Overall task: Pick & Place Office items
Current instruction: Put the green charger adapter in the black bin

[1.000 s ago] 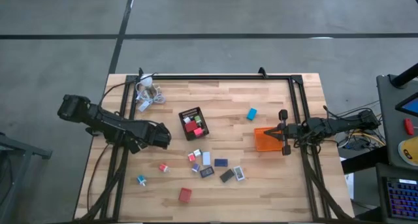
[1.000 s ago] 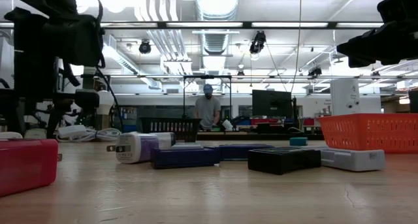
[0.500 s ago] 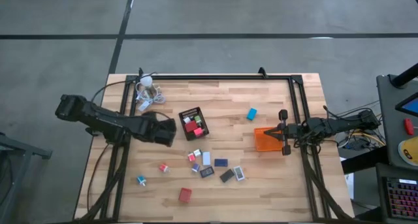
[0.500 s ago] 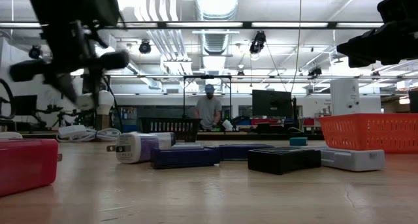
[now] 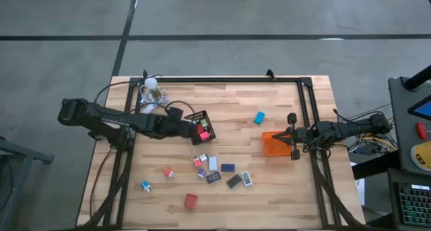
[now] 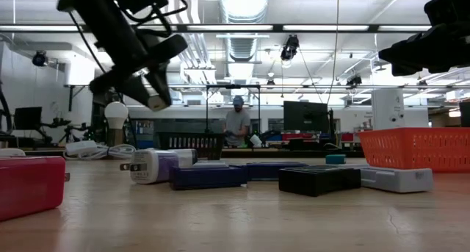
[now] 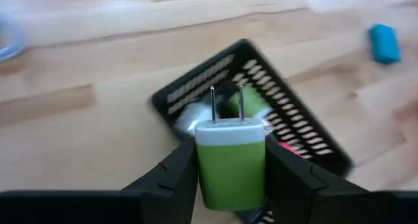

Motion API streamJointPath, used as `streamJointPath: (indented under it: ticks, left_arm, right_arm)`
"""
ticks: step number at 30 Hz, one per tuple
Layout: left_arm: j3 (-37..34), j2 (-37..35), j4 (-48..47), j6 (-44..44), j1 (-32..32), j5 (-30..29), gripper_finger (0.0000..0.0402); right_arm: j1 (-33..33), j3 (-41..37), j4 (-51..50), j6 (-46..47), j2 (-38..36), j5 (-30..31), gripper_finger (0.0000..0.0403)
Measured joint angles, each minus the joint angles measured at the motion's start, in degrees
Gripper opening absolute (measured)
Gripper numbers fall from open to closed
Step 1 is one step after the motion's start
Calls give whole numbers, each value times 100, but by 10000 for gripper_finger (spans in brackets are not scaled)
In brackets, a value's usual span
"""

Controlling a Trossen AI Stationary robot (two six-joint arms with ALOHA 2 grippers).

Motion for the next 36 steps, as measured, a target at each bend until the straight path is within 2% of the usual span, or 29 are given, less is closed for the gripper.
streamJointPath:
  ticks: [9, 20, 32, 36]
  left_arm:
    - [-46, 450, 1311, 1473, 683, 1190, 149]
    - [93, 1350, 1760, 2245, 1300, 2595, 149]
    - [232, 1620, 1756, 2525, 1352, 2666, 150]
    - [230, 1604, 1740, 2525, 1354, 2668, 163]
  right_arm:
    - [0, 0, -2, 0, 4, 0, 8]
    - [-1, 0, 0, -1, 0, 0, 9]
    - [0, -2, 0, 0, 0, 0, 9]
    - [0, 0, -2, 0, 0, 0, 8]
